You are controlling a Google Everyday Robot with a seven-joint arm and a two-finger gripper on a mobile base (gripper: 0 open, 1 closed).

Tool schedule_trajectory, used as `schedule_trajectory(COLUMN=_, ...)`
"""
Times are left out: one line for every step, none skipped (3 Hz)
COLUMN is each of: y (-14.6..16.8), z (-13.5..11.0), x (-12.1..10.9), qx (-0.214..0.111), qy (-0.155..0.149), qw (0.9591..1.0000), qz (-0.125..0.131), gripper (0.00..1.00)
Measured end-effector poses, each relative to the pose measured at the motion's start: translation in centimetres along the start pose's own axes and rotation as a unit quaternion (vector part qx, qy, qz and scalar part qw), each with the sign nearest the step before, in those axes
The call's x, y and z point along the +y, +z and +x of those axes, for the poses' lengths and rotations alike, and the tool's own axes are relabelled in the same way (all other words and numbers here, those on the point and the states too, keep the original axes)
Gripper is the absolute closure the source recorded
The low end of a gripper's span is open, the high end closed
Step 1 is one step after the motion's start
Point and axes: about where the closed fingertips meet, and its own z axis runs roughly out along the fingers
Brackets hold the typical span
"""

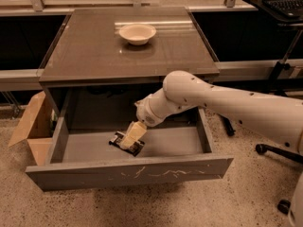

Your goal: Pick rxbar chocolate from top drawer and place on counter

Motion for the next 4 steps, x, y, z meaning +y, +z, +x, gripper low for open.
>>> schedule_trajectory(y=2.5, z=-0.2, x=0.9, qx=0.014, qy=-0.018, qw=0.9997, qz=0.009, gripper=0.0)
schedule_trajectory(y=5.2, z=0.2, x=1.4, qx=0.017, qy=-0.029, qw=0.9993, qz=0.016, gripper=0.0)
schedule_trajectory(y=6.5, z=1.3, x=1.7, qx=0.008, qy=-0.028, qw=0.9995, qz=0.014, gripper=0.0)
schedule_trajectory(y=7.2, z=3.1, x=1.7, qx=-0.011, qy=-0.014, qw=0.9998, qz=0.01, gripper=0.0)
